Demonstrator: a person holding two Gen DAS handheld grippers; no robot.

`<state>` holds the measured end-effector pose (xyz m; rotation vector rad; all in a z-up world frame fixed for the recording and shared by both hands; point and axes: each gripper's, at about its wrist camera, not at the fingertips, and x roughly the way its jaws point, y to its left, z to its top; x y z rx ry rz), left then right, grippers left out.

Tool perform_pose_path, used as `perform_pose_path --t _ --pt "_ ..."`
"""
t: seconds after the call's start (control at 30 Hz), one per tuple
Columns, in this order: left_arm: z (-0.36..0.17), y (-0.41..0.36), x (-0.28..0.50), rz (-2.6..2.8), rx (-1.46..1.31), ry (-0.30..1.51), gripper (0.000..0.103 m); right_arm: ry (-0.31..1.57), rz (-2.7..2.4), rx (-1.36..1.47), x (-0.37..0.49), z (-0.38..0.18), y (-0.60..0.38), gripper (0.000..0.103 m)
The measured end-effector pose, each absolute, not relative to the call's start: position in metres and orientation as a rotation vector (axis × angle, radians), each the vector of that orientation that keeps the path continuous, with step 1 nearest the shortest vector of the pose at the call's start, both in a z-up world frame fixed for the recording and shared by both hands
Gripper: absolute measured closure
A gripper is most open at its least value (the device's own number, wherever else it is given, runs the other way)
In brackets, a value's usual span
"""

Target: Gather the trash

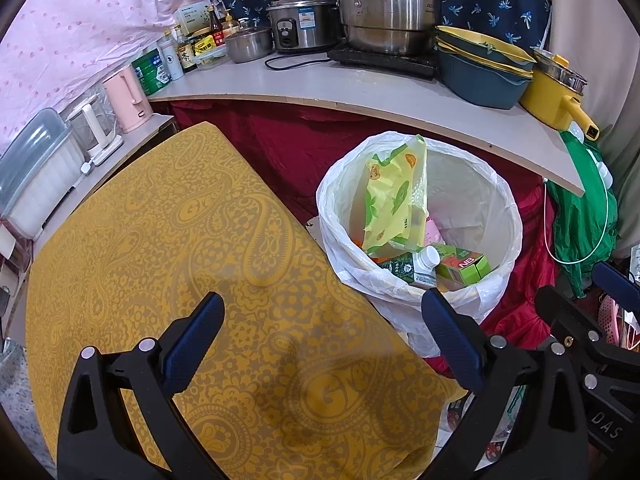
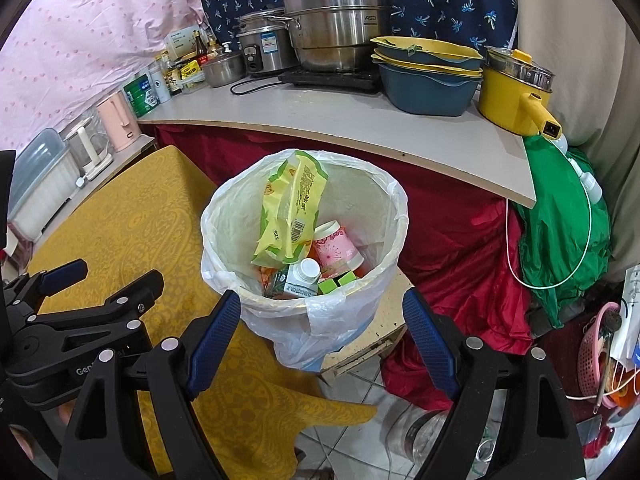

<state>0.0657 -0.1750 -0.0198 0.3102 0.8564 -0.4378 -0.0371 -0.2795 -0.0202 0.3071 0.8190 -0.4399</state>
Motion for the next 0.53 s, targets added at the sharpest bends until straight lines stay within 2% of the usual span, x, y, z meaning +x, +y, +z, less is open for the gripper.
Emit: perform_pose_path --t 0.53 --pt "-0.016 -0.162 0.058 -0.420 0.291 0.873 0.009 0.811 -0.428 0.296 -0.043 -0.015 -0.265 0.023"
